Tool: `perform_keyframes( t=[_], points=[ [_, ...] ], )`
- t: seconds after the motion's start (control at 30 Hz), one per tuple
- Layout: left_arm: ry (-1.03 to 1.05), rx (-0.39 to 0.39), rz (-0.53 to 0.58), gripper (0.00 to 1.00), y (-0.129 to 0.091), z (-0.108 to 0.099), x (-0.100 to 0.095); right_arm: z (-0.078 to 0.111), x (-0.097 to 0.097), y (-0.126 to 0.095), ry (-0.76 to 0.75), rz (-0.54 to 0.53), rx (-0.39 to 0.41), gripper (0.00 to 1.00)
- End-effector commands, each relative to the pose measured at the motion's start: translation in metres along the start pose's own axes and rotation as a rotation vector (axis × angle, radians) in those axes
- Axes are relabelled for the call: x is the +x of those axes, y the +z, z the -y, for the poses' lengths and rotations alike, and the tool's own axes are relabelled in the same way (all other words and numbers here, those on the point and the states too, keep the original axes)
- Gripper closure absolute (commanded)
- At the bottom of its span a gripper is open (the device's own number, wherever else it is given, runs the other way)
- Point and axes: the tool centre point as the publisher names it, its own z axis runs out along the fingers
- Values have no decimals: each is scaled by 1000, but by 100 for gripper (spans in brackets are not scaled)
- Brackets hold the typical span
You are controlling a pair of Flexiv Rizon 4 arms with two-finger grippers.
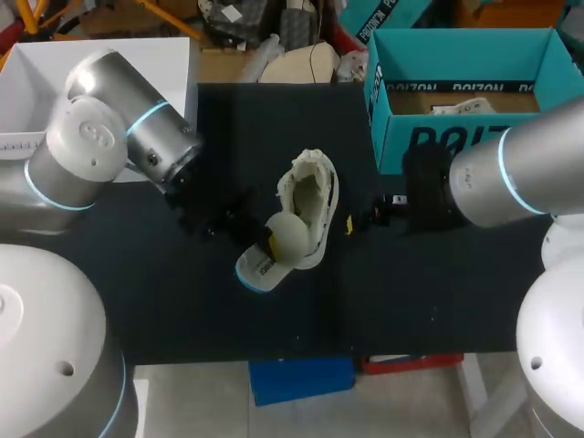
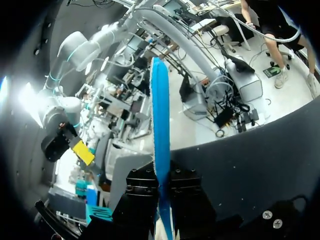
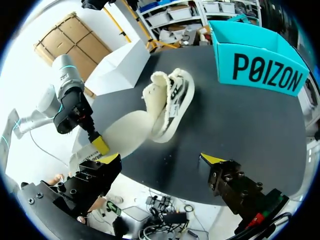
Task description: Take the shoe out of the shoebox, open the shoe tongue, remove and reinsert the insole, then place the shoe into the shoebox
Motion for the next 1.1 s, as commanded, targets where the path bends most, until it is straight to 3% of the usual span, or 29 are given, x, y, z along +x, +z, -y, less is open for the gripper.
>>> perform_keyframes(
  t=[0.03, 0.2, 0.93, 1.1],
  points=[
    [6, 54, -30, 100, 12, -28, -3, 0, 2, 1, 1, 19, -2, 0],
    [-21, 43, -43, 100, 19, -52, -2, 0, 2, 1, 1, 19, -2, 0],
    [-22, -31, 30, 100, 13, -152, 1, 0, 2, 1, 1, 19, -2, 0],
    [-24, -58, 29, 100, 10, -165, -4, 0, 2, 1, 1, 19, -2, 0]
  ],
)
